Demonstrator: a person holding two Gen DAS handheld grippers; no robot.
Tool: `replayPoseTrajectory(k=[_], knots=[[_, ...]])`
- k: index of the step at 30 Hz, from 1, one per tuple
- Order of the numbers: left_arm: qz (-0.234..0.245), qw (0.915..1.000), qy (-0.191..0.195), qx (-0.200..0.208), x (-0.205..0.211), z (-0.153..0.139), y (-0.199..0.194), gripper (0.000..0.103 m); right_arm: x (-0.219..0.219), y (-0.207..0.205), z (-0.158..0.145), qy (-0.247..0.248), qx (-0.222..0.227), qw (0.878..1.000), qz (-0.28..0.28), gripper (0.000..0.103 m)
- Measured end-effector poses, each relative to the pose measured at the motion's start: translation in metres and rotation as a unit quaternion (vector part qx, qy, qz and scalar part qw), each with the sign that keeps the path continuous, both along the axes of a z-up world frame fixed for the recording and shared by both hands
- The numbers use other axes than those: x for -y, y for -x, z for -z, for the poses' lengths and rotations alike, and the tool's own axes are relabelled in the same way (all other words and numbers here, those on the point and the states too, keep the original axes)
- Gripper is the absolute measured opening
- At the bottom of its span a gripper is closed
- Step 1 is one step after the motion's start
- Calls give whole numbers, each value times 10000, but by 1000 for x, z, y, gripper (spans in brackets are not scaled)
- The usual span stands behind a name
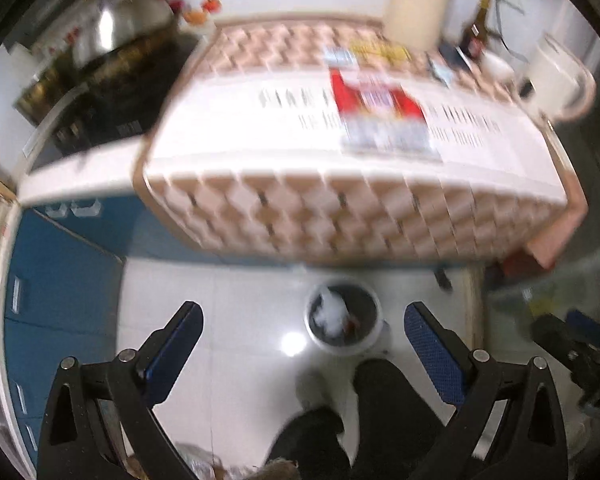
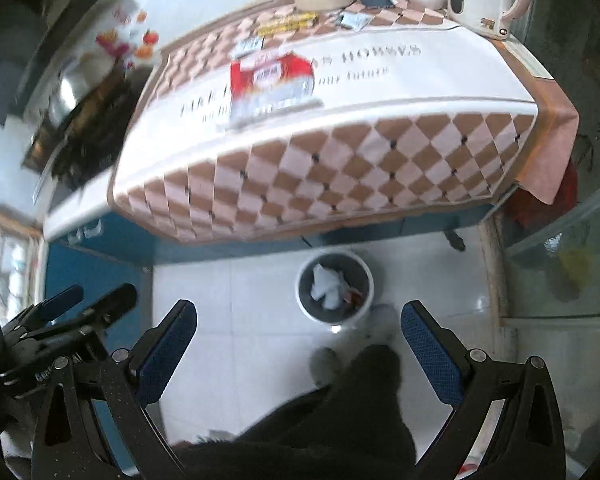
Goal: Collect trash
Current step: 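Raise both tools back up toward the items on the counter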
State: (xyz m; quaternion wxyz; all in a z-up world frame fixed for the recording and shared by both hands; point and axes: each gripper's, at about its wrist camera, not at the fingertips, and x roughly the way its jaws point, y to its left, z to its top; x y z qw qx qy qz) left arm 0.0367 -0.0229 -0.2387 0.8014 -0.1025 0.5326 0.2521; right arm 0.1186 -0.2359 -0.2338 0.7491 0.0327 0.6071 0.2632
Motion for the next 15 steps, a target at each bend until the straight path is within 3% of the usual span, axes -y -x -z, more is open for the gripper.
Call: replayPoseTrajectory(k=[3,7,11,15], knots=[[-223,9993,-214,229,-25,-12,-36,103,-4,-47,-8,-160,70,9997,198,103],[-407,9987,-254,144,-55,-11,-102,103,-14,-122,-5,-226,157,9991,335,103],[-739,9971,-187,-85,-96,2,-177,103,-39,-226,15,-134,175,9991,356,103],[-1077,9934,209,-339,-145,30,-258,103,-75,-334,48,-79,184,9988,438,103]])
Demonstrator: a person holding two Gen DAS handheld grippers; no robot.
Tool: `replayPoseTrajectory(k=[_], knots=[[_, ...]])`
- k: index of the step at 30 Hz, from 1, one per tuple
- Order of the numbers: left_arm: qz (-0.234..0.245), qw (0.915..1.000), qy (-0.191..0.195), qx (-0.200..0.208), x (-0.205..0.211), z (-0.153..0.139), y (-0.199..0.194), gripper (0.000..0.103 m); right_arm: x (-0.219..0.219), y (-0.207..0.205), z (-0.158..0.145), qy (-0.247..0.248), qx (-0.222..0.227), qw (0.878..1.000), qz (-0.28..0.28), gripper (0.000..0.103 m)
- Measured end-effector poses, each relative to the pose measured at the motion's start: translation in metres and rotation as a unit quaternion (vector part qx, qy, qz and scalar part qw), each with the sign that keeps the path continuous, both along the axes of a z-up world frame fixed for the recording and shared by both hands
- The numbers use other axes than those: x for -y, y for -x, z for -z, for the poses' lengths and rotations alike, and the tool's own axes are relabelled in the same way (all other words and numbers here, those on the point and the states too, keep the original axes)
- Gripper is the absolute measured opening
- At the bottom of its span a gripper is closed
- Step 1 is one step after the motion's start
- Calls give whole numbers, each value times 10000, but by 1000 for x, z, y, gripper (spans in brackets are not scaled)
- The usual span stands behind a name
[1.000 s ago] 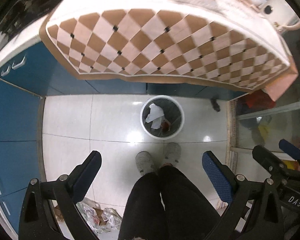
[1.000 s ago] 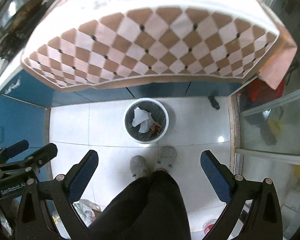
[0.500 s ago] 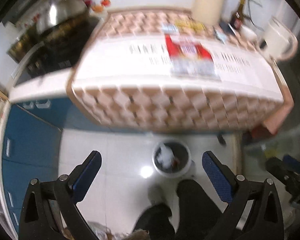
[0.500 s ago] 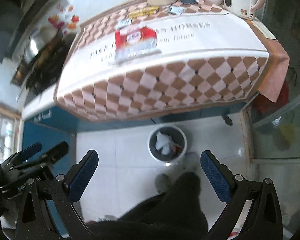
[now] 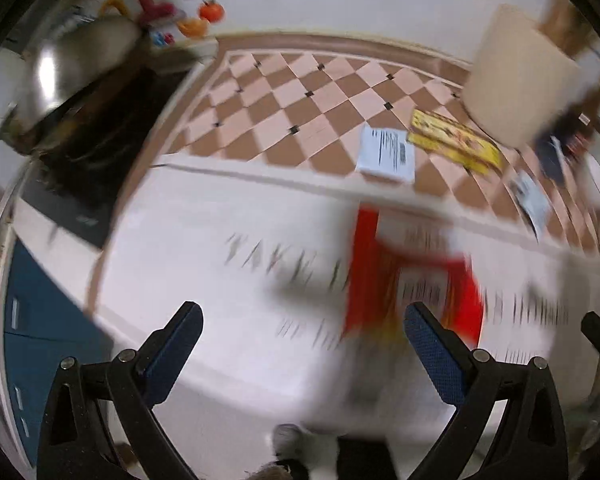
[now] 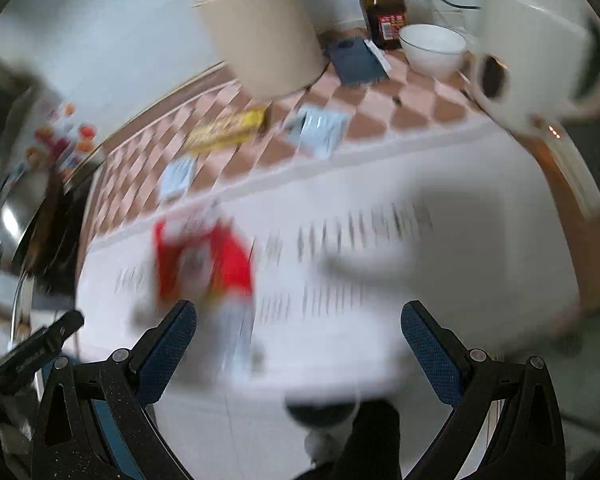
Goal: Collect trash
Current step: 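Raise both tools back up toward the items on the counter, then grasp the white paper packet with the right tool while the left tool grasps the clear sachet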
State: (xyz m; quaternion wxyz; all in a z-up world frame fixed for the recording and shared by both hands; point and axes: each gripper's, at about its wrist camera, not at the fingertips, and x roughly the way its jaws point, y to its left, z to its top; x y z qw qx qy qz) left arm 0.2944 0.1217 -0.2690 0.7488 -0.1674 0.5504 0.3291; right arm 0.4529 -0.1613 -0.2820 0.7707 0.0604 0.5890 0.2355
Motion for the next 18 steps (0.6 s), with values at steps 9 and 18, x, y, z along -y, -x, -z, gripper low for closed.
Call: replayPoseTrajectory(k=[9,18], knots=[[-205,9963,797,-258,-75,84,-148,96,-63,-180,99,327,-375,9980,383,103],[277,9983,117,-494,-61,86,-154,0,-106,-183,106,1067,633,9923,-45,34]])
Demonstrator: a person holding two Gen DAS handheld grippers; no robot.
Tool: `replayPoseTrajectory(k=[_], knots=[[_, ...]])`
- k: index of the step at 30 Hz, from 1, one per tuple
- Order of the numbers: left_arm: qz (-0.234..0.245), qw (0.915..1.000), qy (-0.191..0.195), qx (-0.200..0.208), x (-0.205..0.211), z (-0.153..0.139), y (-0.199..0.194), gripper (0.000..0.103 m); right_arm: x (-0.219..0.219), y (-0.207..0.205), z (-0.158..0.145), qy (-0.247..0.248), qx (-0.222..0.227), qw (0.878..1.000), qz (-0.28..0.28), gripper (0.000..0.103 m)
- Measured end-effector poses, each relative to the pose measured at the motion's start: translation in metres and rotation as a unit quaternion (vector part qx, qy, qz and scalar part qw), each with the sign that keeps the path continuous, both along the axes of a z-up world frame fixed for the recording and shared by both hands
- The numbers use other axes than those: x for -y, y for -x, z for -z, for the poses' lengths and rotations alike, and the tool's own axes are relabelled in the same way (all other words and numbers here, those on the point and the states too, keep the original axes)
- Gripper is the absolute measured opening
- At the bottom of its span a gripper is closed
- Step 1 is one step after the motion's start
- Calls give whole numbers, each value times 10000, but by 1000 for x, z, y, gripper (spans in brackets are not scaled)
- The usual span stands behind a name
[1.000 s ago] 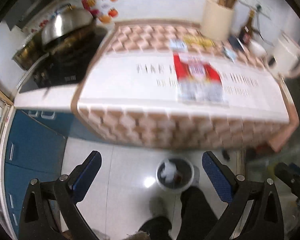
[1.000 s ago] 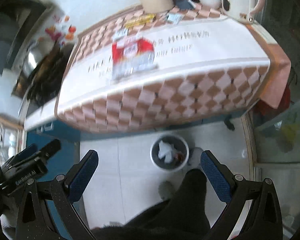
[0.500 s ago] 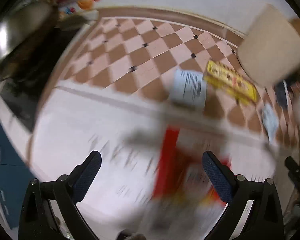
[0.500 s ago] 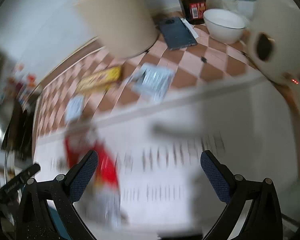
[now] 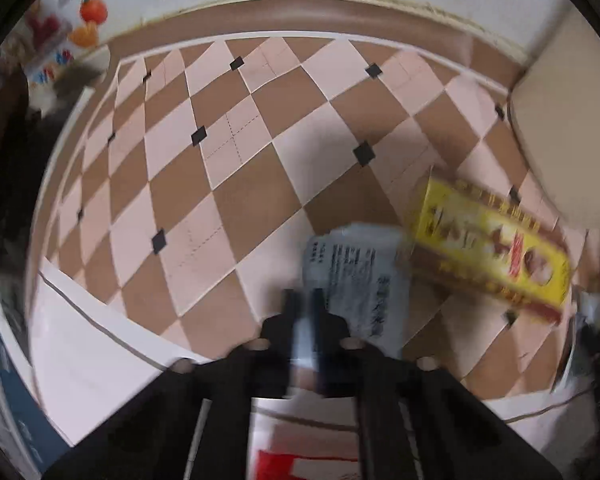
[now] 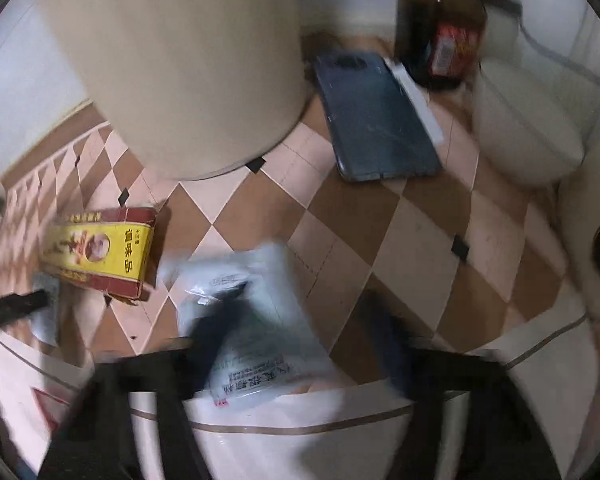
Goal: Collect trash
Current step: 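Grasp the white paper packet with the right tool while the left tool grasps the clear sachet, then lower both packets over the trash bin and open both tools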
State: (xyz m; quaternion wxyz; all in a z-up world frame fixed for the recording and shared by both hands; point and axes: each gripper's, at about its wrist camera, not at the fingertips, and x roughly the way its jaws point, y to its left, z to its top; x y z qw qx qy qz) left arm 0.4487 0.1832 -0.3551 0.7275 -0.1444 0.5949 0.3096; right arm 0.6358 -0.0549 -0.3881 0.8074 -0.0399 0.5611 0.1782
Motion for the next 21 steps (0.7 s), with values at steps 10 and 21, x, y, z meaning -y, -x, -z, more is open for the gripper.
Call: replayPoseTrajectory(k=[10,21], knots=[[-76,9982,-173,571,23,-55,68,0,36,18,-12,-802,-292,9962,167,7],[503,9856,-71,1615,69,-134,147,0,88,117,-88,-1279,-33,9918,66,7]])
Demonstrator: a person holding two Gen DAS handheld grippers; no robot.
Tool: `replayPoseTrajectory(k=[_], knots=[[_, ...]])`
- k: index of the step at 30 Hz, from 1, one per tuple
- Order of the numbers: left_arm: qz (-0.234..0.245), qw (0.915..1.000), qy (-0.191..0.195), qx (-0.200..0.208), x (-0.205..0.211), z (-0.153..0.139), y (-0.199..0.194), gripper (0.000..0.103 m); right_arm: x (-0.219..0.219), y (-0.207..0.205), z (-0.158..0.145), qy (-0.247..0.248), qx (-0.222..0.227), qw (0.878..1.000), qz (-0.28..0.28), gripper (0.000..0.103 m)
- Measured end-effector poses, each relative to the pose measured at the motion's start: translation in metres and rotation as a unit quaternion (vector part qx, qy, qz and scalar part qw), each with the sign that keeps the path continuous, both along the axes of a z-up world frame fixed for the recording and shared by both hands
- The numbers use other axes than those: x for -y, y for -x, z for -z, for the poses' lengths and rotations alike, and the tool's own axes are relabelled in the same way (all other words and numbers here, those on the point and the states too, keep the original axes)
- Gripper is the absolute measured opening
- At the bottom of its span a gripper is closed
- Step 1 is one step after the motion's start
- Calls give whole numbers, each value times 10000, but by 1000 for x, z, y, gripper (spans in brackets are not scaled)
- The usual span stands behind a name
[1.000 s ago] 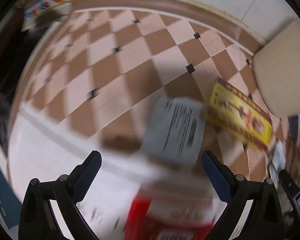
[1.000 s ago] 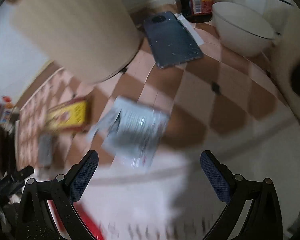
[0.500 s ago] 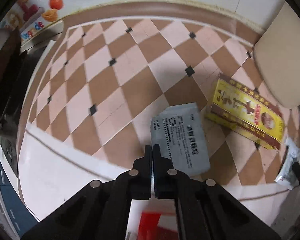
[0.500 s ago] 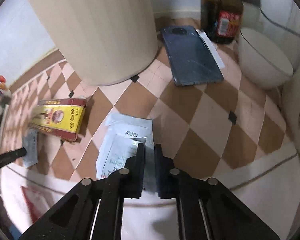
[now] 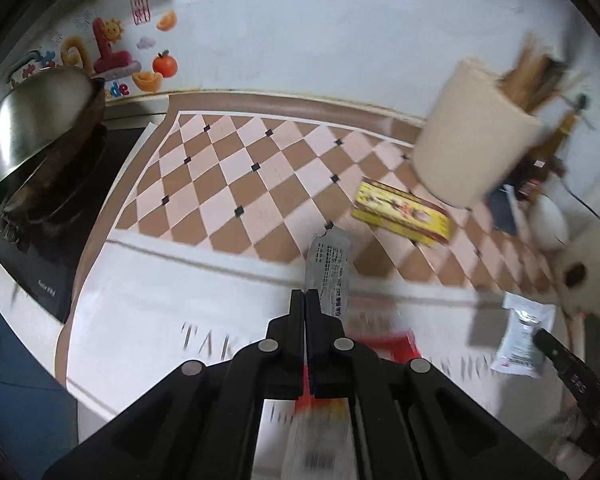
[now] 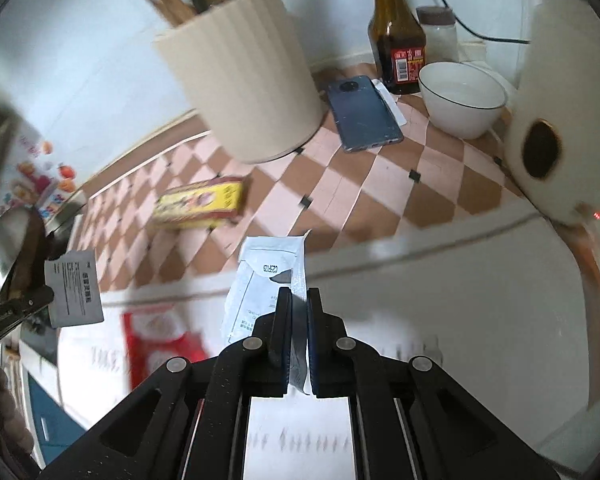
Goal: Collect trash
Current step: 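Lower both packets over the trash bin and open both tools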
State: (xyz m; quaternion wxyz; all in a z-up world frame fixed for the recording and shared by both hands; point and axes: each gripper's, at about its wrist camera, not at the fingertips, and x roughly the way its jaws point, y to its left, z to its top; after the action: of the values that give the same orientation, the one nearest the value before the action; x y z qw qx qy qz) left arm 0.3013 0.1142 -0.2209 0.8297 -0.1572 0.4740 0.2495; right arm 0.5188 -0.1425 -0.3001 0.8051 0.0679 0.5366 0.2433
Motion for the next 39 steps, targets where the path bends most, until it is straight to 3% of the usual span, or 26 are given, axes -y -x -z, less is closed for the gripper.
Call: replayPoseTrajectory(k=[5,8,11,15,19,22,25,30,31,33,35,39], knots=[[347,9993,128,107,21,-8,75,0,23,94,-32,-58,153,9999,39,7],[475,9983,344,-4,34,2,130,0,37,155,-37,-84,104,9999,83,7],[548,9960,619,-332,44,28,178,0,48,218,-26,-85,-92,9999,53,7],[547,9866,1132,-1040,56,88,224,0,58,289,19,55,-650,9979,-42,7],[541,9733,1531,-1622,66,167,238,0,65,340,97,317,-1385,9898,-66,7],[436,9614,1842,-1996,70,249,234,0,65,360,162,507,-1783,9826,-80,7],[287,9469,2159,-2366,73,356,225,0,60,371,242,715,-2056,9760,-88,7],[289,9277,2442,-2810,85,505,210,0,42,375,402,975,-2438,9649,-85,7],[308,9246,2451,-2899,88,534,207,0,37,374,422,1013,-2462,9638,-111,7],[345,9195,2442,-3062,91,577,205,0,28,373,481,1106,-2516,9613,-175,7],[346,9170,2427,-3148,92,601,204,0,22,373,518,1207,-2545,9592,-241,7],[342,9139,2416,-3244,85,627,213,0,13,372,571,1411,-2632,9538,-320,7]])
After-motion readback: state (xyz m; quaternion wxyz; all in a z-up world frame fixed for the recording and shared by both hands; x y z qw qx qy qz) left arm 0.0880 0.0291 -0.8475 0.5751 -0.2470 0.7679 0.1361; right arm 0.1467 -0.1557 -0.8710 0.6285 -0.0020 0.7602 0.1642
